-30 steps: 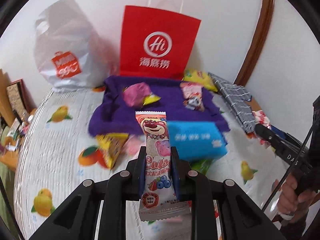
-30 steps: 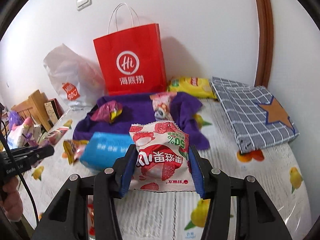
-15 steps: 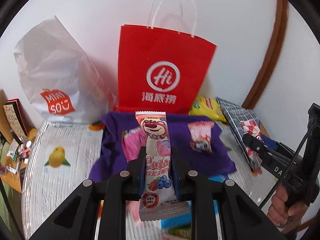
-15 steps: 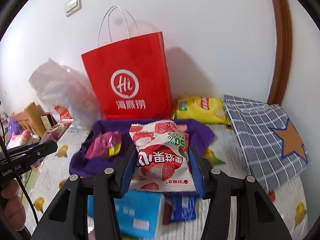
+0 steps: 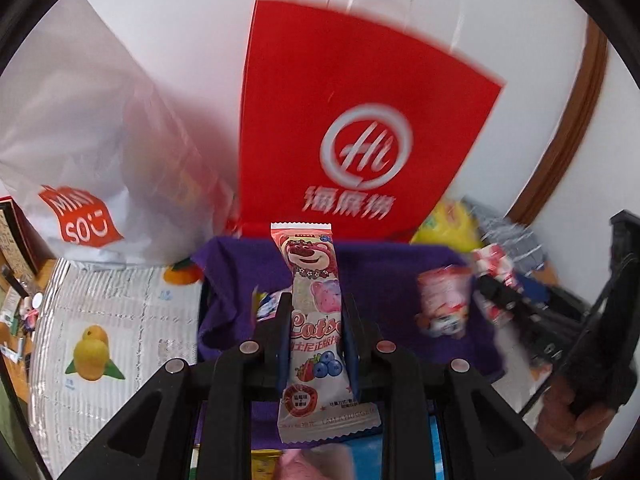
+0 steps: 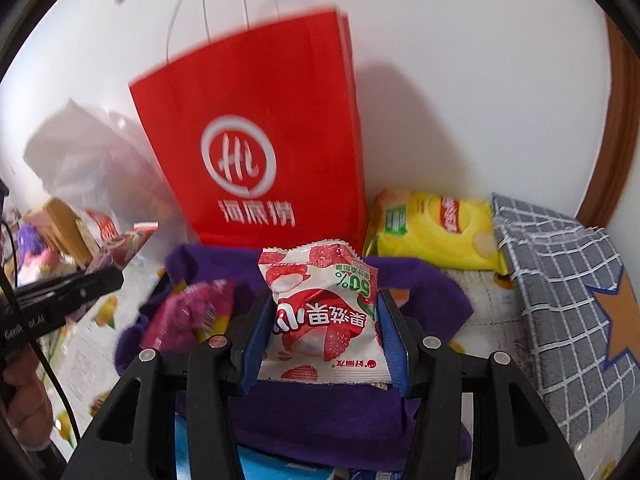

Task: Organize snacks
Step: 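Carry both held snacks over the purple towel and lower them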

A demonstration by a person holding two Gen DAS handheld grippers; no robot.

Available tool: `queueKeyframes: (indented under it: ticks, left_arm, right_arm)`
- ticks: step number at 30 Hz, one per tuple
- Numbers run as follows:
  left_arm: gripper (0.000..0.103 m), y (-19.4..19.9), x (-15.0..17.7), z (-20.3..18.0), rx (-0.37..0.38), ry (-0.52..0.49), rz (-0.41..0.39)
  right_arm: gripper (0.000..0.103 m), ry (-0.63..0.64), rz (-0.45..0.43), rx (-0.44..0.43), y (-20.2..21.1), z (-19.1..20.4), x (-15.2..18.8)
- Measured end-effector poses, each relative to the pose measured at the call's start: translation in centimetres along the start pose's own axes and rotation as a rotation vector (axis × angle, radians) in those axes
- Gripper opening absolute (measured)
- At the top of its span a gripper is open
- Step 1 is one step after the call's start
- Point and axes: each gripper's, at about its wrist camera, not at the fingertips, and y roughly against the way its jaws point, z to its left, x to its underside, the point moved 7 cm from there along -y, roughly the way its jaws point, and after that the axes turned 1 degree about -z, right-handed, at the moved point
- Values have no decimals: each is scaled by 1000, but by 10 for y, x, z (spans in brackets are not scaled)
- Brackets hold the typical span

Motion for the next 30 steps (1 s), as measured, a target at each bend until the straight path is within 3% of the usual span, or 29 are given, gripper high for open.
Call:
queueKeyframes:
  ticks: [3, 8, 30]
  left_arm:
    - [21, -8, 2, 10, -5, 34, 12]
    - [21, -17, 5, 13, -51, 7, 33]
    - [22, -37, 15, 11, -64, -2, 130]
  right_arm:
    - [51, 9, 26, 7, -10, -8, 6]
    - [51, 20, 56, -7, -18, -14, 12]
    - [51, 48, 171, 35, -43, -18, 32]
